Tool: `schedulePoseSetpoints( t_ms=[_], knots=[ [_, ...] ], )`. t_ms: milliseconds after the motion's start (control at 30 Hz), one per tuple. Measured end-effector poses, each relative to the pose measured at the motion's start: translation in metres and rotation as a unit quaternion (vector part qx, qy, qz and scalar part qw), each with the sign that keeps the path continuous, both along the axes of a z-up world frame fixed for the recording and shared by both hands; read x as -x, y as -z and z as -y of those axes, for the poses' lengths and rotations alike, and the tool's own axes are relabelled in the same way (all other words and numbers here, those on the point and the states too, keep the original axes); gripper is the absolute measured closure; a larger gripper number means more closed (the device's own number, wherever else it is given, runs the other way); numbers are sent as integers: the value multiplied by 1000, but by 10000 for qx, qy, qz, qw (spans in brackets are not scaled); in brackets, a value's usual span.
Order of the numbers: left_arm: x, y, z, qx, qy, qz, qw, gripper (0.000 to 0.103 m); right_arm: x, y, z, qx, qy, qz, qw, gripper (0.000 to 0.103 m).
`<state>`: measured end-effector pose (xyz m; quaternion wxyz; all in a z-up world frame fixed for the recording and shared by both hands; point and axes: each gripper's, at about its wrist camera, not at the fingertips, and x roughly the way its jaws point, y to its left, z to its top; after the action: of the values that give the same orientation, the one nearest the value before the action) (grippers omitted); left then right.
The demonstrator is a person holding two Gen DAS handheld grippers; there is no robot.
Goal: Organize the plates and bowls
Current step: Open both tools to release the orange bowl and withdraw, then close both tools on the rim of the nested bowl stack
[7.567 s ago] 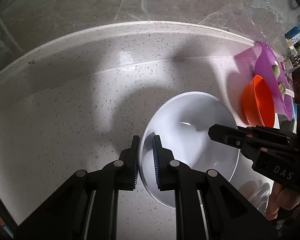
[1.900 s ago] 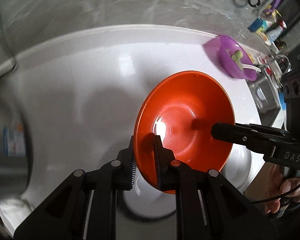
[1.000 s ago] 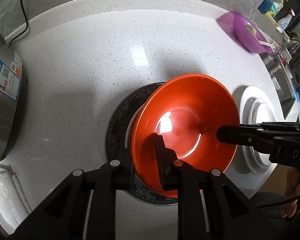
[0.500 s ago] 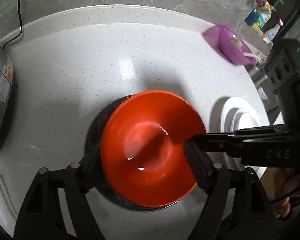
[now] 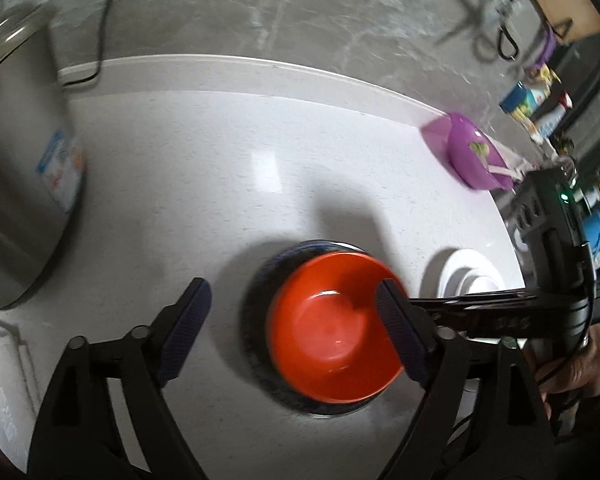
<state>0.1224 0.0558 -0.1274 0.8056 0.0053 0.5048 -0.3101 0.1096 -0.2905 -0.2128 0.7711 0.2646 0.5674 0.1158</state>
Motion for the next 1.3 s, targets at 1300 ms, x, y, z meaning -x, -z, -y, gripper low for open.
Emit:
schedulePoseSetpoints(
  t_ms=[1300],
  knots=[
    [-31, 121, -45, 64, 132, -1283, 9916, 7, -15, 42, 35, 78, -443, -51, 9990, 51]
  ],
)
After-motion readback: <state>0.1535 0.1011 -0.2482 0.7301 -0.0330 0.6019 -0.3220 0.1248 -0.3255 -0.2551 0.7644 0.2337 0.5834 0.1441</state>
